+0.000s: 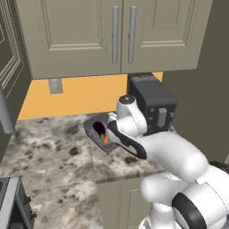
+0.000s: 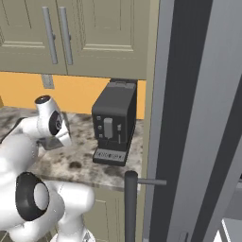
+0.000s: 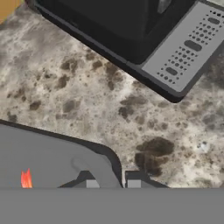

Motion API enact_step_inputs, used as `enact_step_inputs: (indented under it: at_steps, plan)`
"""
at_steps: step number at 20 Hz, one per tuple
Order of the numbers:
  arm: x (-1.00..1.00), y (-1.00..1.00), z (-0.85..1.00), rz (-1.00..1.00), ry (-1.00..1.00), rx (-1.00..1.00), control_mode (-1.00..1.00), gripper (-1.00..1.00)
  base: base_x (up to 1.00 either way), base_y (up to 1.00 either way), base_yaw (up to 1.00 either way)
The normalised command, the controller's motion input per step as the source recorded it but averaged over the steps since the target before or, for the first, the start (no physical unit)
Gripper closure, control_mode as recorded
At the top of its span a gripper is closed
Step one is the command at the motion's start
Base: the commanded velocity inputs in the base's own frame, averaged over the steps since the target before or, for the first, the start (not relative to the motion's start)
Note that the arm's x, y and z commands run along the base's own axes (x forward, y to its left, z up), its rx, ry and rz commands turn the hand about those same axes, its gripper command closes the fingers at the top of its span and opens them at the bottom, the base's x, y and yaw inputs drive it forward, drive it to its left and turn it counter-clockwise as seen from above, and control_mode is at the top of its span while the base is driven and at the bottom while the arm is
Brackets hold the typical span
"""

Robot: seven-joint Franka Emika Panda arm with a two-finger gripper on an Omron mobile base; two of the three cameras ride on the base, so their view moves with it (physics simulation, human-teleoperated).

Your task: Place the tupperware on the top shelf of the fridge. Make space for the tupperware among the existing items by rearranging them on the shelves if needed. Close the fridge door when finished.

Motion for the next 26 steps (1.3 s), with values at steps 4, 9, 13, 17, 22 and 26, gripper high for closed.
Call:
enact_step_inputs:
  at_steps: [4, 9, 13, 17, 22, 26]
  plan:
    - [-1.0, -0.19, 0.95, 0.06, -0.12, 0.01, -1.0, 1.0, 0.0, 0.0, 0.0]
    - [-1.0, -0.58, 0.93, 0.0, -0.04, 0.03, -1.0, 1.0, 0.0, 0.0, 0.0]
    - [-0.94, -0.8, 0.69, 0.0, -0.04, 0.08, -1.0, 1.0, 0.0, 0.0, 0.0]
    - [-0.63, -0.76, 0.62, -0.04, -0.07, 0.09, -1.0, 1.0, 0.0, 0.0, 0.0]
    - [-0.37, -0.45, 0.36, -0.08, -0.06, 0.03, -1.0, 1.0, 0.0, 0.0, 0.0]
    - [-0.01, -0.02, 0.04, -0.02, -0.02, 0.0, -1.0, 1.0, 0.0, 0.0, 0.0]
